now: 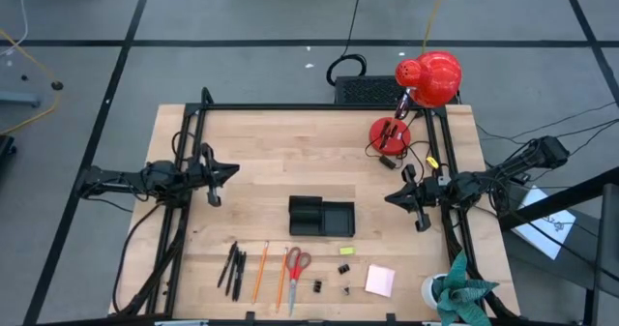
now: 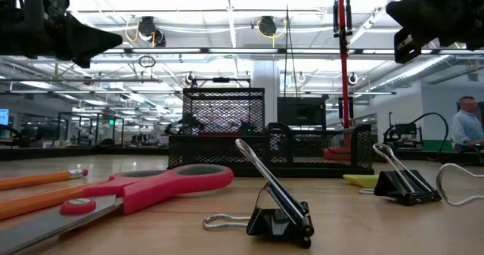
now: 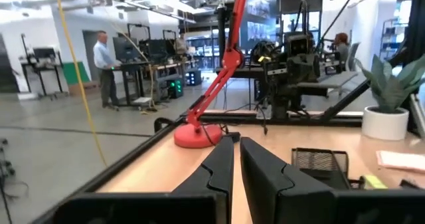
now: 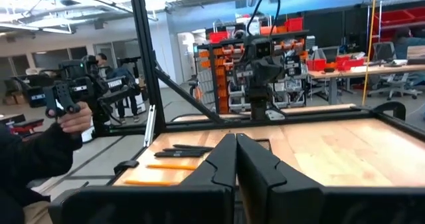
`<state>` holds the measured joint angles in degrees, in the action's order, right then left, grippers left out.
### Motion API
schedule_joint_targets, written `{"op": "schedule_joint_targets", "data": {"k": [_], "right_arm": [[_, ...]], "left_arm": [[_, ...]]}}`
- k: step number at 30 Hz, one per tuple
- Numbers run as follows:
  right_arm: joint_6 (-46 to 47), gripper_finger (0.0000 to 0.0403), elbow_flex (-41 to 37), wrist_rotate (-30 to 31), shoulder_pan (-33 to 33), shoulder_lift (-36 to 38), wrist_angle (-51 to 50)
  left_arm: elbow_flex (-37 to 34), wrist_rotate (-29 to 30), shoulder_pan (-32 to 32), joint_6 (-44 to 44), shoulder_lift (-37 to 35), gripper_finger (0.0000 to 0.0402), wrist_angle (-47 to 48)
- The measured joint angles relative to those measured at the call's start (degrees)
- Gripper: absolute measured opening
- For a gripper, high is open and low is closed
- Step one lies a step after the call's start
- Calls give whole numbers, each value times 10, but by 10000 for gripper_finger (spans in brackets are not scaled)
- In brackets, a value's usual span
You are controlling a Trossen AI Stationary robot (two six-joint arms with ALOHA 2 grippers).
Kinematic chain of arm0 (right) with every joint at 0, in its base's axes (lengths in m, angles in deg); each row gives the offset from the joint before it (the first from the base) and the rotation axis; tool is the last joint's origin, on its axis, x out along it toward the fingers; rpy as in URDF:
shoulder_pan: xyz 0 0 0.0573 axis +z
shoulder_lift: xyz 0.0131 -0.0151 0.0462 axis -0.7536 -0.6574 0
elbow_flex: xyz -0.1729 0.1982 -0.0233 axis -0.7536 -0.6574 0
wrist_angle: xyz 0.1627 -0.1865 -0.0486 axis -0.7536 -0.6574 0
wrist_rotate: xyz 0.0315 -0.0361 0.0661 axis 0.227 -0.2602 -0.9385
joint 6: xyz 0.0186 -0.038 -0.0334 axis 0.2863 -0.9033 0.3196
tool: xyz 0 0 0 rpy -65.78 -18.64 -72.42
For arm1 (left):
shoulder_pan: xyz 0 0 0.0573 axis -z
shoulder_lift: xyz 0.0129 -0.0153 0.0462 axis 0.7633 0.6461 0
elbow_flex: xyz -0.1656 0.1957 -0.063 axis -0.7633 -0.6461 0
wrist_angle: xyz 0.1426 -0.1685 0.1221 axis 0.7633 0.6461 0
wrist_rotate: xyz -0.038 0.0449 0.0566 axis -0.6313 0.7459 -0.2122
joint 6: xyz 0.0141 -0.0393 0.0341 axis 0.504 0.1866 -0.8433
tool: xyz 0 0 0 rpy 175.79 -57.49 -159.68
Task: Pick and place office supplies into organizer
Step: Put the black binder clip into the black desk organizer
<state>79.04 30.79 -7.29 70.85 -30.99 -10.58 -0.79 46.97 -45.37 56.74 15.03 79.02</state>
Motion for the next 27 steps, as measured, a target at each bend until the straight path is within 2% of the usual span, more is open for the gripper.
{"op": "schedule_joint_targets", "data": {"k": [3, 5, 12, 20, 27], "right_arm": [[-6, 14, 19, 0, 0, -10, -14], [-6, 23, 39, 0, 1, -29, -73], [15, 73, 149, 12, 1, -144, -182], [36, 144, 238, -37, 3, -277, -222], [66, 190, 341, -87, 7, -397, -274]], "left_arm": [[0, 0, 0, -30, 0, 35, -7], [0, 2, 0, -39, 0, 35, -15], [0, 5, 0, -42, 0, 35, -21], [0, 57, 0, -38, 0, 35, -21], [0, 60, 0, -14, 0, 35, -21]]}}
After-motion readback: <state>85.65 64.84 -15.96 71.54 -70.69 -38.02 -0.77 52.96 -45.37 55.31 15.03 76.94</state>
